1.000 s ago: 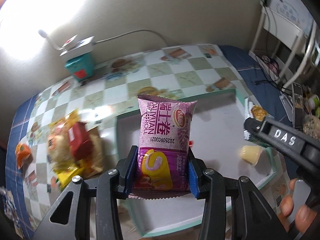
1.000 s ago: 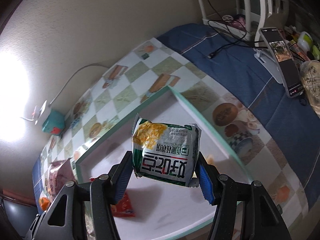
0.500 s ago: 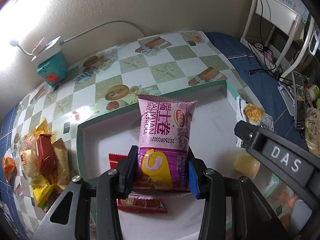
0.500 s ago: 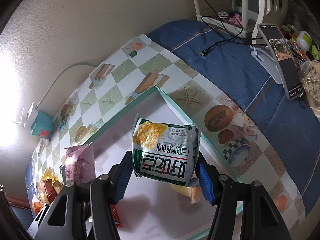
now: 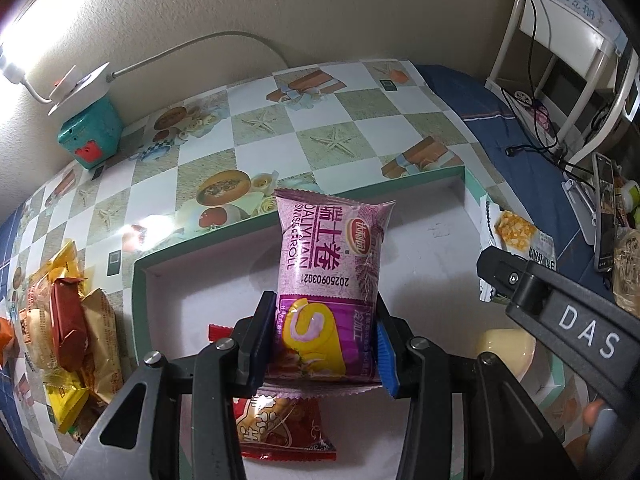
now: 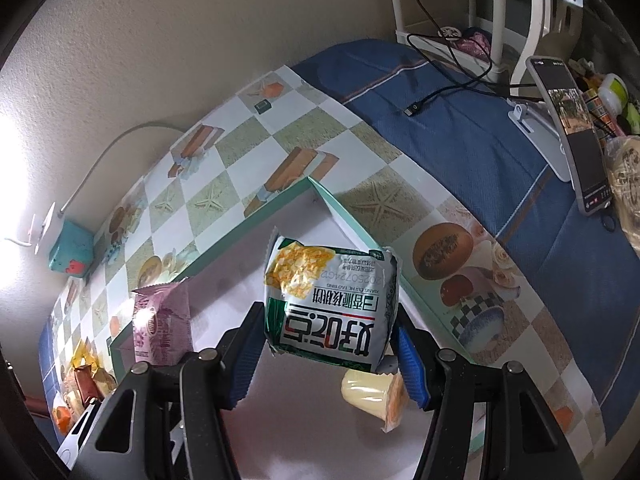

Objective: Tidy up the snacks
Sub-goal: 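Carry the pink pack and noodle pack over the white box, then lower both packs into the box and open both tools, then withdraw both open tools from the box toward the snack pile, then move both open tools down around the green cookie pack and beige pack, then grasp the green-topped cookie pack with the left tool while the right tool grasps the beige pack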

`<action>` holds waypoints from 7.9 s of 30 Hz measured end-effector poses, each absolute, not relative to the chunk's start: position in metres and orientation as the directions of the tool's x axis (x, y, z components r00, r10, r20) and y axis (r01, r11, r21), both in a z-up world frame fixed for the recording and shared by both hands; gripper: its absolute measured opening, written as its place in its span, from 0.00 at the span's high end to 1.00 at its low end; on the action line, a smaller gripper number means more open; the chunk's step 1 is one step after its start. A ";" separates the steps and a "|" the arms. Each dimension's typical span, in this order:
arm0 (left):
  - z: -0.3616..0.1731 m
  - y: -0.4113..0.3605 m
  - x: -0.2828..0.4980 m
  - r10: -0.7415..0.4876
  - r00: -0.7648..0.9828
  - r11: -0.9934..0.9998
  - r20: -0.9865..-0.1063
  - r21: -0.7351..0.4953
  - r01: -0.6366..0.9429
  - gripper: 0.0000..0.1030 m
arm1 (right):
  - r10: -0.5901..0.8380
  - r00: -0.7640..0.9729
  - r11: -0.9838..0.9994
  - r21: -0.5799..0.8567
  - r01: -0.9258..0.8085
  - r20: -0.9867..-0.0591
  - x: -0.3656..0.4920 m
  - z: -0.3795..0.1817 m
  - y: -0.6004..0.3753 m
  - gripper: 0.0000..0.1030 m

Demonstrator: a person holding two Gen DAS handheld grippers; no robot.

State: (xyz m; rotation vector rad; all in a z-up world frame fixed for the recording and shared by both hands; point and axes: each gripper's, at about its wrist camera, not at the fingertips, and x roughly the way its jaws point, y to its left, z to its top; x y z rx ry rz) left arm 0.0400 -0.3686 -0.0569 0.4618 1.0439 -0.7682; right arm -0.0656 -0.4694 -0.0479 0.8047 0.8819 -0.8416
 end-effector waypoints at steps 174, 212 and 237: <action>-0.079 -0.033 0.154 -0.219 0.177 0.975 -0.960 -0.224 -0.011 0.07 | 0.030 0.310 0.926 0.144 0.350 -0.950 0.070 -0.074 -0.222 0.31; -0.094 -0.030 0.164 -0.232 0.131 0.970 -0.964 -0.239 -0.035 0.07 | -0.086 0.232 0.962 -0.020 0.273 -0.969 0.091 -0.109 -0.186 0.40; -0.111 -0.051 0.165 -0.216 0.095 0.976 -0.972 -0.215 0.018 0.08 | -0.007 0.300 0.954 0.084 0.288 -0.954 0.081 -0.094 -0.204 0.46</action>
